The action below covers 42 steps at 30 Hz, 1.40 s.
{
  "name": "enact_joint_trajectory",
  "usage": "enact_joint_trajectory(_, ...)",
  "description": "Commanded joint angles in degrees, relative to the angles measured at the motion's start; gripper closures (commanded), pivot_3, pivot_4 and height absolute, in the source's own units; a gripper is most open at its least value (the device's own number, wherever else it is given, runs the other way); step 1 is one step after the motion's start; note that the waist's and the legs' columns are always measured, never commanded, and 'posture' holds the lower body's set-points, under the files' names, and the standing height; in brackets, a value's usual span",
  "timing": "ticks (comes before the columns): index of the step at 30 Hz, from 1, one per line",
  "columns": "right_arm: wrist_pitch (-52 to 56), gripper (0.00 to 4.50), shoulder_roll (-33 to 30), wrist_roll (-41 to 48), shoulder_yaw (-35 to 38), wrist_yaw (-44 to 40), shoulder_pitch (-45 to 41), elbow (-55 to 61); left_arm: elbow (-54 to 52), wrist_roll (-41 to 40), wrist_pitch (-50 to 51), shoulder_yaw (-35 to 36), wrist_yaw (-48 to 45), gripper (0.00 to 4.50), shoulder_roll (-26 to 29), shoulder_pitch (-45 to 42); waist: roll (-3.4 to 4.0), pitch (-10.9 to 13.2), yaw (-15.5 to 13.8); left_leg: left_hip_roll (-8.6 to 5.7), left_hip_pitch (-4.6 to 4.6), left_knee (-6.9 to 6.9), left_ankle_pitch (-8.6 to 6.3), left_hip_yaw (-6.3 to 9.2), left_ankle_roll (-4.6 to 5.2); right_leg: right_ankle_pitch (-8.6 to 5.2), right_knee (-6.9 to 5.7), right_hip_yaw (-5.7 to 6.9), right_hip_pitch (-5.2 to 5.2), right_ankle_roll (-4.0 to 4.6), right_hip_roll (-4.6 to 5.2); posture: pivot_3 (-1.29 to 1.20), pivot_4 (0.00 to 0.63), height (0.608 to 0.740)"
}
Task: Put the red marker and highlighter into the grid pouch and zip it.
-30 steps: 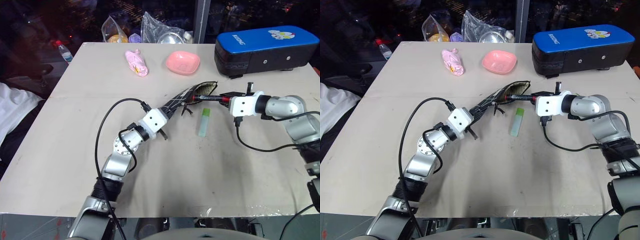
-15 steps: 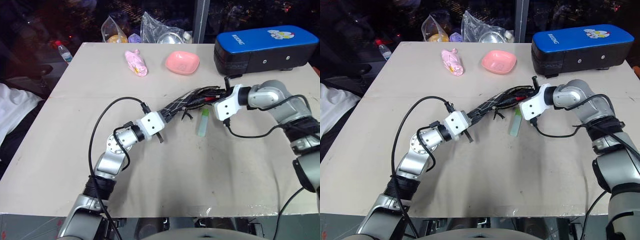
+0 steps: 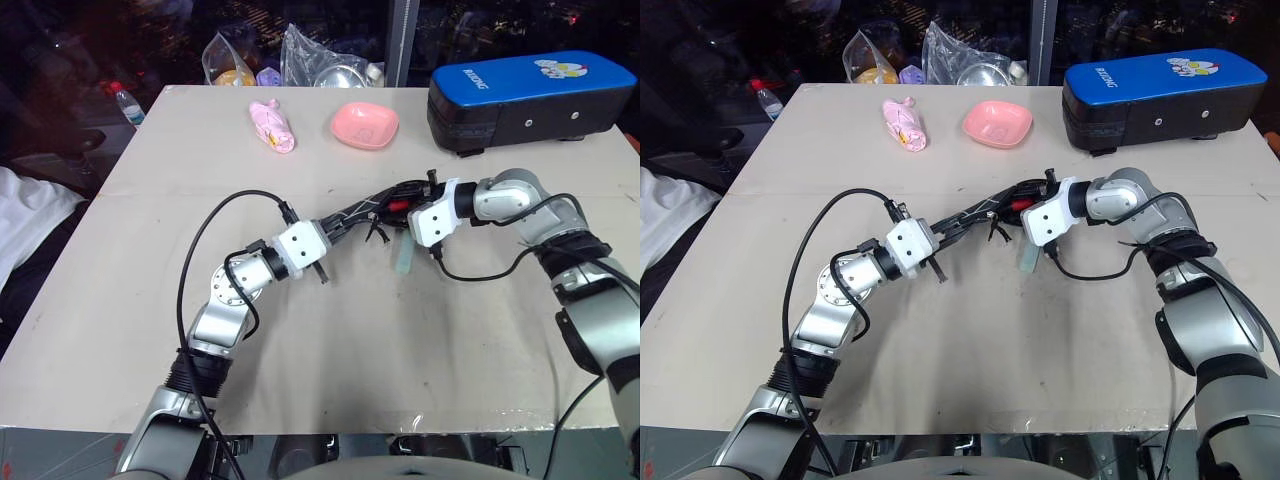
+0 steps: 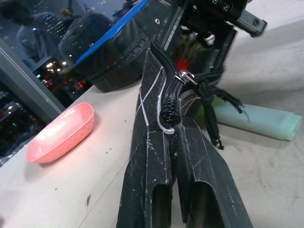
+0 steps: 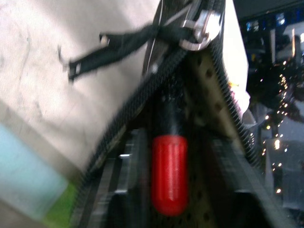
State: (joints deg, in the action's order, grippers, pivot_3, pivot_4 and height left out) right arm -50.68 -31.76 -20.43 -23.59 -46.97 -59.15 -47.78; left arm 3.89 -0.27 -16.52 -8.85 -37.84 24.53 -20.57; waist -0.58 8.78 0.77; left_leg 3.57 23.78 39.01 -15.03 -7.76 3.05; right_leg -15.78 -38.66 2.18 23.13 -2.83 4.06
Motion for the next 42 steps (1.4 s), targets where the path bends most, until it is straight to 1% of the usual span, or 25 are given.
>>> enact_joint_trajectory(1, 4.0, 0.58, -2.8, 11.1, 5.6, -6.1, 0.1, 4.3, -1.4, -1.1, 0.7, 2.5, 2.1, 4.50, -0.4, -0.4, 0.02, 0.0, -0.1, 0.01, 0.00, 0.00, 0.00, 0.01, 0.00, 0.00, -0.01, 0.00, 0.00, 0.00, 0.00, 0.00, 0.150, 0.740)
enact_joint_trajectory(2, 5.3, 0.11, -3.5, 14.2, 6.4, -8.6, 0.8, 5.9, -1.4, -1.2, 0.9, 2.7, 2.3, 4.50, -0.5, -0.3, 0.03, 0.0, -0.2, 0.01, 0.01, 0.01, 0.00, 0.03, 0.00, 0.00, -0.01, 0.00, 0.00, 0.00, 0.00, 0.00, 0.150, 0.740)
enact_joint_trajectory(3, 7.1, 0.05, -4.1, 17.1, 7.2, -10.9, 1.7, 7.9, -1.4, -1.2, 1.1, 2.8, 2.5, 4.50, -0.5, -0.2, 0.03, 0.0, -0.2, 0.01, 0.01, 0.01, 0.00, 0.08, 0.00, 0.00, -0.01, 0.01, 0.00, 0.00, 0.00, 0.00, 0.150, 0.740)
enact_joint_trajectory(5, 18.4, 0.05, -5.5, 26.0, 10.6, -14.6, 6.2, 17.1, -1.2, -1.1, 1.4, 3.2, 2.8, 4.50, -0.6, -0.1, 0.02, 0.0, -0.2, 0.01, 0.01, 0.01, 0.00, 0.19, 0.00, 0.00, 0.00, 0.01, 0.00, 0.00, 0.01, 0.00, 0.150, 0.740)
enact_joint_trajectory(6, 24.9, 0.05, -6.3, 29.4, 12.2, -14.9, 8.7, 22.3, -1.2, -1.1, 1.5, 3.3, 3.0, 4.50, -0.7, -0.1, 0.02, 0.0, -0.2, 0.03, 0.01, 0.02, 0.00, 0.30, 0.01, 0.00, 0.00, 0.03, -0.02, 0.00, 0.01, 0.00, 0.150, 0.740)
enact_joint_trajectory(8, 38.1, 0.05, -7.3, 34.2, 14.7, -12.7, 14.8, 33.4, -1.1, -1.0, 1.8, 3.7, 3.5, 4.50, -0.8, 0.0, 0.02, 0.0, -0.3, 0.03, 0.01, 0.02, -0.01, 0.34, 0.01, 0.01, -0.03, 0.03, -0.02, 0.00, 0.02, 0.00, 0.150, 0.740)
enact_joint_trajectory(10, 51.3, 0.05, -7.0, 37.3, 16.9, -7.1, 20.9, 43.7, -1.0, -1.0, 2.1, 4.0, 4.0, 4.50, -1.0, 0.0, 0.02, 0.0, -0.3, 0.04, 0.03, 0.05, -0.01, 0.38, 0.01, 0.01, -0.12, 0.04, -0.01, 0.01, 0.04, 0.00, 0.150, 0.740)
enact_joint_trajectory(13, 66.8, 0.05, -5.3, 41.3, 19.0, 0.7, 28.6, 56.5, -0.9, -0.9, 2.3, 4.2, 4.5, 4.50, -1.2, 0.0, 0.02, 0.0, -0.1, 0.05, 0.02, 0.08, -0.01, 0.39, 0.01, 0.01, -0.18, 0.04, 0.00, 0.02, 0.05, 0.00, 0.150, 0.740)
enact_joint_trajectory(15, 76.4, 0.05, -1.8, 43.0, 19.9, 8.8, 34.3, 64.3, -0.8, -0.8, 2.7, 4.3, 5.0, 4.50, -1.5, -0.1, 0.00, 0.0, -0.1, 0.05, 0.01, 0.09, -0.01, 0.39, 0.01, 0.01, -0.19, 0.03, 0.00, 0.02, 0.04, 0.00, 0.150, 0.740)
enact_joint_trajectory(18, 87.1, 0.05, 3.7, 40.6, 18.0, 19.4, 41.2, 72.2, -0.6, -0.6, 3.3, 4.1, 5.6, 4.50, -2.2, -0.5, 0.00, 0.0, -0.2, 0.05, 0.02, 0.09, -0.01, 0.43, 0.01, 0.00, -0.18, 0.05, 0.00, 0.02, 0.02, 0.00, 0.150, 0.740)
enact_joint_trajectory(20, 92.1, 0.05, 6.8, 39.5, 17.2, 24.0, 42.8, 73.7, -0.4, -0.5, 3.3, 3.8, 5.6, 4.50, -2.6, -0.5, -0.01, 0.0, -0.3, 0.02, 0.05, 0.09, -0.01, 0.41, 0.01, 0.00, -0.16, 0.04, 0.00, 0.02, 0.01, 0.00, 0.150, 0.740)
enact_joint_trajectory(24, 97.1, 0.05, 14.9, 34.2, 16.0, 35.2, 43.8, 72.3, -0.2, -0.2, 3.1, 3.5, 5.6, 4.50, -2.9, -0.8, -0.05, 0.0, -0.2, -0.03, 0.05, 0.13, -0.02, 0.42, 0.01, 0.01, -0.19, 0.02, 0.00, 0.02, -0.01, 0.00, 0.150, 0.740)
enact_joint_trajectory(26, 98.7, 0.05, 17.9, 33.0, 15.8, 38.0, 43.3, 71.4, -0.2, -0.3, 2.9, 3.7, 5.5, 4.50, -2.8, -0.5, -0.05, 0.0, -0.2, -0.04, 0.06, 0.12, -0.02, 0.44, 0.01, 0.00, -0.19, 0.03, 0.01, 0.01, -0.01, 0.00, 0.150, 0.740)
enact_joint_trajectory(30, 100.8, 0.05, 21.7, 32.7, 15.2, 39.2, 41.6, 69.0, -0.4, -0.1, 2.5, 3.6, 4.9, 4.50, -2.2, 0.5, -0.05, 0.0, -0.1, -0.05, 0.07, 0.11, -0.02, 0.44, 0.01, 0.00, -0.16, 0.04, 0.01, 0.01, -0.02, 0.00, 0.150, 0.740)
enact_joint_trajectory(36, 105.2, 0.05, 21.4, 30.8, 11.5, 38.0, 40.9, 65.9, 0.1, 0.1, 2.2, 3.5, 4.7, 4.50, -2.1, 0.3, -0.10, -0.1, 0.0, -0.05, 0.06, 0.10, -0.02, 0.46, 0.02, 0.00, -0.17, 0.04, 0.01, 0.01, -0.02, 0.00, 0.150, 0.740)
enact_joint_trajectory(37, 105.8, 0.27, 21.0, 30.5, 11.1, 37.9, 40.9, 65.7, 0.0, 0.1, 2.2, 3.5, 4.7, 4.50, -2.1, 0.3, -0.13, -0.1, 0.0, -0.05, 0.06, 0.10, -0.02, 0.46, 0.02, 0.00, -0.17, 0.04, 0.00, 0.01, -0.02, 0.00, 0.150, 0.740)
enact_joint_trajectory(38, 106.6, 0.60, 20.9, 30.3, 11.1, 38.0, 41.0, 65.7, 0.0, 0.2, 2.2, 3.5, 4.7, 4.50, -2.1, 0.4, -0.15, -0.1, 0.0, -0.05, 0.06, 0.10, -0.02, 0.48, 0.02, 0.00, -0.17, 0.04, 0.00, 0.01, -0.02, 0.00, 0.150, 0.740)
enact_joint_trajectory(39, 107.7, 0.75, 20.8, 30.2, 11.4, 38.3, 41.0, 65.8, 0.0, 0.3, 2.2, 3.5, 4.8, 4.50, -2.2, 0.4, -0.16, -0.1, 0.0, -0.05, 0.06, 0.10, -0.02, 0.48, 0.02, 0.00, -0.17, 0.05, 0.00, 0.01, -0.02, 0.00, 0.150, 0.740)
enact_joint_trajectory(40, 108.8, 1.30, 20.5, 30.0, 12.1, 38.6, 41.2, 66.4, -0.2, 0.3, 2.2, 3.6, 4.9, 4.50, -2.1, 0.6, -0.17, -0.1, 0.0, -0.05, 0.05, 0.10, -0.02, 0.49, 0.02, 0.00, -0.17, 0.05, 0.00, 0.01, -0.03, 0.00, 0.150, 0.740)
enact_joint_trajectory(42, 110.0, 1.90, 20.0, 29.7, 13.2, 38.8, 41.3, 67.4, -0.4, 0.4, 2.2, 3.7, 5.0, 4.50, -2.1, 0.9, -0.19, -0.2, 0.0, -0.04, 0.05, 0.10, -0.02, 0.49, 0.02, 0.00, -0.17, 0.05, 0.00, 0.01, -0.02, 0.00, 0.150, 0.740)
